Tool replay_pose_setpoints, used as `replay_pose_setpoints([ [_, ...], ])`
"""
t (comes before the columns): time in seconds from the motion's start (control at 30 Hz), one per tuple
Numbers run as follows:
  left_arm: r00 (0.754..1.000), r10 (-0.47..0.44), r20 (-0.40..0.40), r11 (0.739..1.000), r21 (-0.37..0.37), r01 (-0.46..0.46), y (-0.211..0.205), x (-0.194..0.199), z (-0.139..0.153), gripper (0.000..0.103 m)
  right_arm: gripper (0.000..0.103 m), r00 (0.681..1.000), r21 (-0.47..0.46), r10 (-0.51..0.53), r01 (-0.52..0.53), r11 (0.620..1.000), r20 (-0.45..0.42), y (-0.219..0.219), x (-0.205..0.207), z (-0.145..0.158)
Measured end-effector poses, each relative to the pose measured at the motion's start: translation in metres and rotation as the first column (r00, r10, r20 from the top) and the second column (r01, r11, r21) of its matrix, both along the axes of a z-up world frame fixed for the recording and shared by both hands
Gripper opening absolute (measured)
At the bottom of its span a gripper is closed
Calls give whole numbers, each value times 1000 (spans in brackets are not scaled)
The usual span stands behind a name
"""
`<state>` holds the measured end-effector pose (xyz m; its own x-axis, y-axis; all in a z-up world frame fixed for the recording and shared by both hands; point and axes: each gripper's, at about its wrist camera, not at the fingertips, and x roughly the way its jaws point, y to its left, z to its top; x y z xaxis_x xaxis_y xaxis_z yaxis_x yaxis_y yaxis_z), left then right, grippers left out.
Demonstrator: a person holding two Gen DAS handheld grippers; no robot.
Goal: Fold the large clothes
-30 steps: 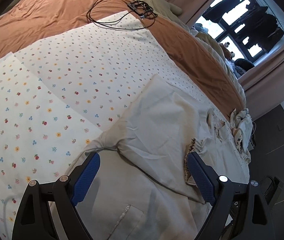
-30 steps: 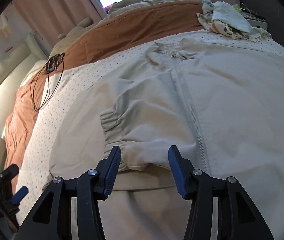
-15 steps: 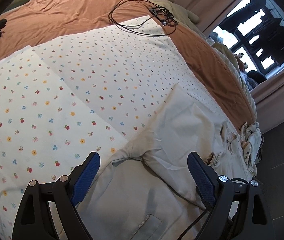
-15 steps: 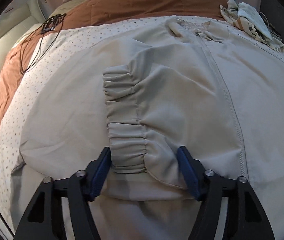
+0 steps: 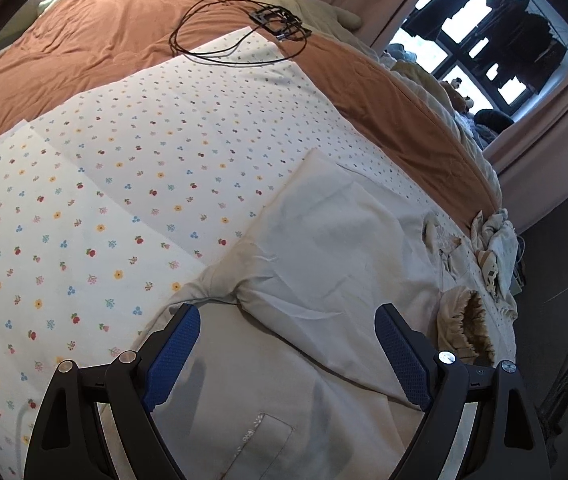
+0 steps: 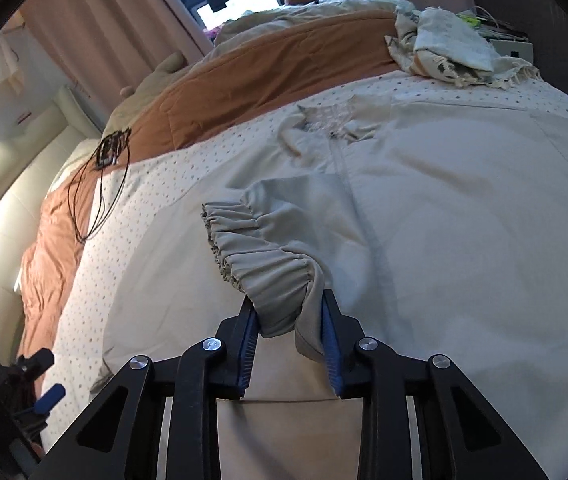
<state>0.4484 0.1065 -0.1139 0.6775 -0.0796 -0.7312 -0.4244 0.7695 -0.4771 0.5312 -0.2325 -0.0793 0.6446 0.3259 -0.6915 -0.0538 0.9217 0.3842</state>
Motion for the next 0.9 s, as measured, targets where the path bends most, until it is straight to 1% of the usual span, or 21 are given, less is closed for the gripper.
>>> replay_pose_setpoints([
  [0.13, 1000, -24, -6, 1000, 20, 24, -10, 4, 0, 89, 30, 998, 7, -62, 62, 998, 24, -33, -1, 7],
  [0.23, 999, -32, -10, 999, 25, 32, -14, 5, -1, 89, 30, 991, 22, -134, 134, 991, 1, -61, -2, 3],
  [0.3, 999, -37, -11, 999, 30, 37, -17, 6, 0, 89, 32, 978, 15, -208, 208, 978, -34, -82, -3, -4],
  [0.37, 999, -39, -13, 998, 42, 40, -19, 6, 0, 89, 33, 957, -14, -285, 284, 959, -47, -101, -7, -6],
  [0.4, 999, -40, -14, 998, 46, 41, -20, 7, 0, 89, 37, 949, -19, -311, 311, 950, -47, -111, -9, -6],
  [0.43, 999, -42, -15, 998, 49, 42, -21, 7, 0, 89, 40, 944, -12, -328, 327, 945, -46, -118, -12, -6],
  [0.5, 999, -48, -19, 997, 53, 49, -23, 8, -1, 89, 40, 937, 6, -348, 348, 937, -42, -131, -16, -5],
  [0.6, 998, -62, -28, 996, 61, 63, -28, 11, -3, 89, 40, 943, 0, -328, 328, 945, -55, -135, -13, -10],
  [0.8, 995, -88, -47, 993, 75, 92, -38, 17, -8, 89, 40, 964, -40, -223, 219, 975, -144, -118, -1, -36],
  [0.9, 993, -104, -59, 991, 80, 108, -44, 20, -12, 89, 40, 966, -127, -192, 172, 977, -174, -106, 3, -49],
])
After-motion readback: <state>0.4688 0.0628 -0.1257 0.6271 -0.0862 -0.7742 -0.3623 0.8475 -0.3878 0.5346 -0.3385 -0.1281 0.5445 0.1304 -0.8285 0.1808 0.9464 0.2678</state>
